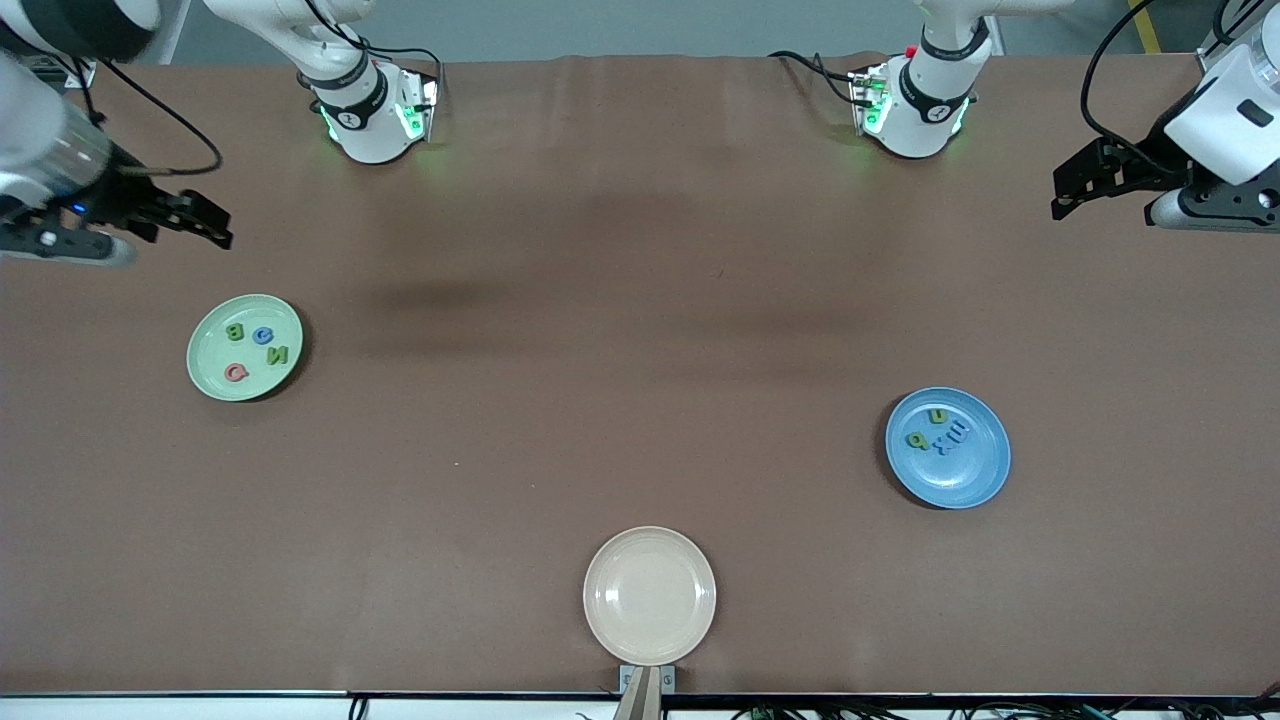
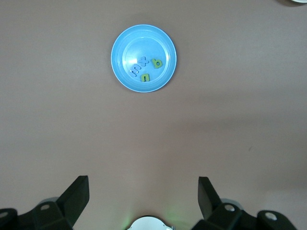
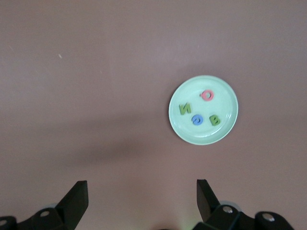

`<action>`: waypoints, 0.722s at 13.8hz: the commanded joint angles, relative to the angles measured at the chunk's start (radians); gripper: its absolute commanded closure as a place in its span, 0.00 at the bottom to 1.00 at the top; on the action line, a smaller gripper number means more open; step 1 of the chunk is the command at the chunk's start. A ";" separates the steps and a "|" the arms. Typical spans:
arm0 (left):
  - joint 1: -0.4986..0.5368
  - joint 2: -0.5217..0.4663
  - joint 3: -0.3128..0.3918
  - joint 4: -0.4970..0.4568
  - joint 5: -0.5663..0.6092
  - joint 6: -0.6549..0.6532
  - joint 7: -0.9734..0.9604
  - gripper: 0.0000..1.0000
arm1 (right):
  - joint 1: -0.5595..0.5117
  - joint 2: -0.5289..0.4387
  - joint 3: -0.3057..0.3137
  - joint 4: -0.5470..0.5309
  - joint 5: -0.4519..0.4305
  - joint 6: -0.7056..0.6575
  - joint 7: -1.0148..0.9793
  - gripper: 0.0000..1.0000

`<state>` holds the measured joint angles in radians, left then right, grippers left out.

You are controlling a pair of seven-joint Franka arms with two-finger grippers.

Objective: Sort upper and lower case letters into plates

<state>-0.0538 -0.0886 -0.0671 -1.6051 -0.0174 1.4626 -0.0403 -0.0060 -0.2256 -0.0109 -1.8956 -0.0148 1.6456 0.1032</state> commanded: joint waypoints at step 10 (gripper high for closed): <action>0.015 -0.003 0.000 0.014 -0.006 -0.018 0.000 0.00 | -0.019 0.224 -0.006 0.443 0.004 -0.082 -0.014 0.00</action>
<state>-0.0440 -0.0886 -0.0641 -1.6043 -0.0174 1.4624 -0.0402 -0.0114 -0.0375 -0.0232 -1.5239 -0.0102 1.5867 0.1002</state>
